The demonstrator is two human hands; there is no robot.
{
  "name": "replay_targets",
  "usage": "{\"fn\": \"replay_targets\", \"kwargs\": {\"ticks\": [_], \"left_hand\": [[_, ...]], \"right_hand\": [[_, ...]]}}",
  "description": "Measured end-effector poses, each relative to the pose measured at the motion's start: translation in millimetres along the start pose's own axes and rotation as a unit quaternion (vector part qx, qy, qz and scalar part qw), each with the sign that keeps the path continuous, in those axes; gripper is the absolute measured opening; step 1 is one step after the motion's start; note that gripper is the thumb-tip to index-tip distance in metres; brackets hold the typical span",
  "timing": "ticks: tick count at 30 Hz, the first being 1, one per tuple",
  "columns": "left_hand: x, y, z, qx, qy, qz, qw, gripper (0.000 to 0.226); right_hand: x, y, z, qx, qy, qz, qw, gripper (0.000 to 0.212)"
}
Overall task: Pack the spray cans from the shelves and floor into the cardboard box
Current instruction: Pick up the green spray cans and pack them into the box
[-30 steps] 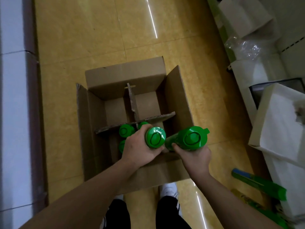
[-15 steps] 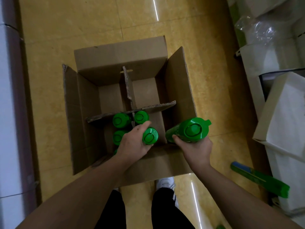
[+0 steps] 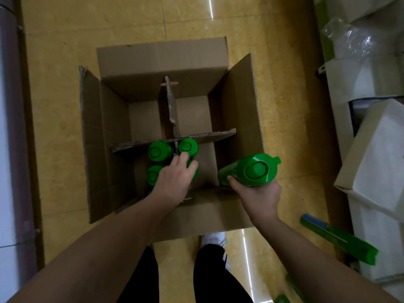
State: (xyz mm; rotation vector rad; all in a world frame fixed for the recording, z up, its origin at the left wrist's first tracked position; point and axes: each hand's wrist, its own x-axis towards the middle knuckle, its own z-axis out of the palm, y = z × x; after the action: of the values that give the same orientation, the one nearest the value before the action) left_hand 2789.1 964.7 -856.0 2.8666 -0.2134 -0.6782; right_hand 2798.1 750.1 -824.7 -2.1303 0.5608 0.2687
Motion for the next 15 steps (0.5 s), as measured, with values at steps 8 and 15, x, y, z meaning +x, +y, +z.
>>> {"fn": "replay_targets", "kwargs": {"ticks": [8, 15], "left_hand": [[2, -1, 4, 0.019, 0.019, -0.010, 1.000, 0.075], [-14, -9, -7, -0.029, 0.036, 0.033, 0.998, 0.064]], "right_hand": [[6, -15, -8, 0.007, 0.018, -0.020, 1.000, 0.055], [13, -61, -26, 0.030, 0.004, -0.085, 0.996, 0.042]]}}
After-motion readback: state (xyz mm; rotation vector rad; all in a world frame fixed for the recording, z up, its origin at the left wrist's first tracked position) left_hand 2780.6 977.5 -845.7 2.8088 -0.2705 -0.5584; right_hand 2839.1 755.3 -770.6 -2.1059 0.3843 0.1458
